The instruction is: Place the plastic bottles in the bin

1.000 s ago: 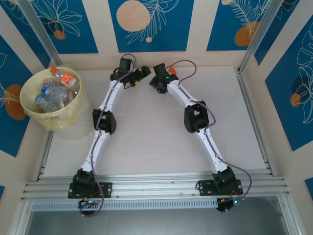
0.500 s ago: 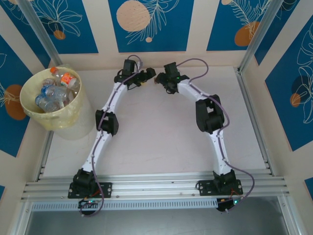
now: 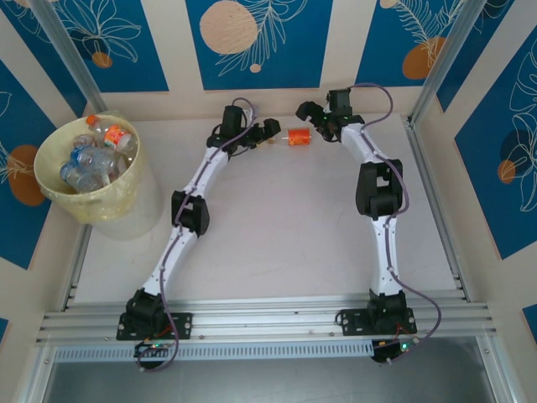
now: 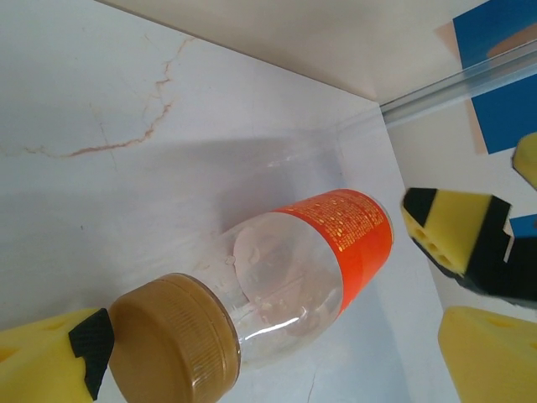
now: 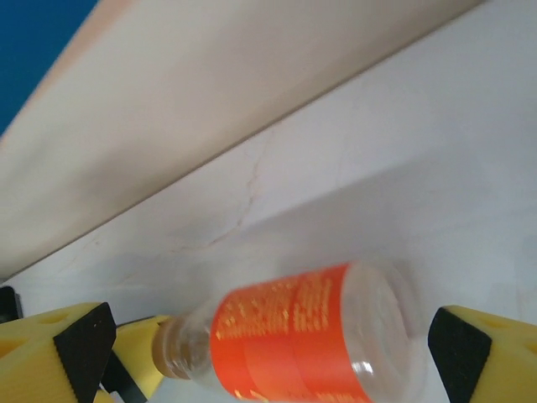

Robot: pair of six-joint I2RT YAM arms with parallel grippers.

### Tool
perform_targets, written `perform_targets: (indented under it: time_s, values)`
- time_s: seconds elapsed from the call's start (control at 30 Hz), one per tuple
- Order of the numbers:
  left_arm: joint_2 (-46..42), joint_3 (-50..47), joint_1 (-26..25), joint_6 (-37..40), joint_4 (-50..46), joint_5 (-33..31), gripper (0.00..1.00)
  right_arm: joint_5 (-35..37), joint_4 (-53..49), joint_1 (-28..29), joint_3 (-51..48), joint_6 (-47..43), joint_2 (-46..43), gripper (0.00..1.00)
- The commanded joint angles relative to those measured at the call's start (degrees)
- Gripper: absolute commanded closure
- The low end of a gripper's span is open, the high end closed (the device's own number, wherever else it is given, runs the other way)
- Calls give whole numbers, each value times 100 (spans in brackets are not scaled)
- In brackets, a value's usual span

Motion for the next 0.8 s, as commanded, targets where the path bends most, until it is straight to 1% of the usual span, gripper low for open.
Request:
perform_targets:
  time_s: [0.0, 0.07, 0.13, 0.23, 0.33, 0.43, 0.5, 0.6, 0.67, 0.77]
  values:
    - [232, 46, -85, -62, -180, 138, 0, -955, -813, 77, 757, -369, 508, 2]
    - [208, 45, -76, -61, -189, 169, 0, -1012, -887, 116, 907, -364, 650, 2]
    - [187, 50, -75, -16, -218, 235, 0, -990, -899, 173, 856, -428, 656, 3]
    - [85, 63, -58, 151, -446, 321, 0, -1151, -1015, 228, 672, -573, 475, 3]
    - [-58, 97, -33, 301, -707, 491, 0, -1140, -857, 350, -48, -725, -91, 3]
    - [-179, 238, 4, 459, -1157, 611, 0, -1022, -472, 495, -1071, -990, -783, 3]
    - [-283, 239, 67, 539, -1441, 670, 0, -1122, -288, 576, -1742, -1217, -1216, 3]
    - [-367, 239, 168, 612, -1756, 726, 0, -1035, -279, 662, -2439, -1646, -1616, 3]
    - [-399, 236, 206, 699, -1960, 737, 0, -834, -359, 701, -2712, -1909, -1783, 2]
    - [-404, 239, 205, 838, -2246, 796, 0, -371, -783, 774, -2703, -2465, -1840, 1]
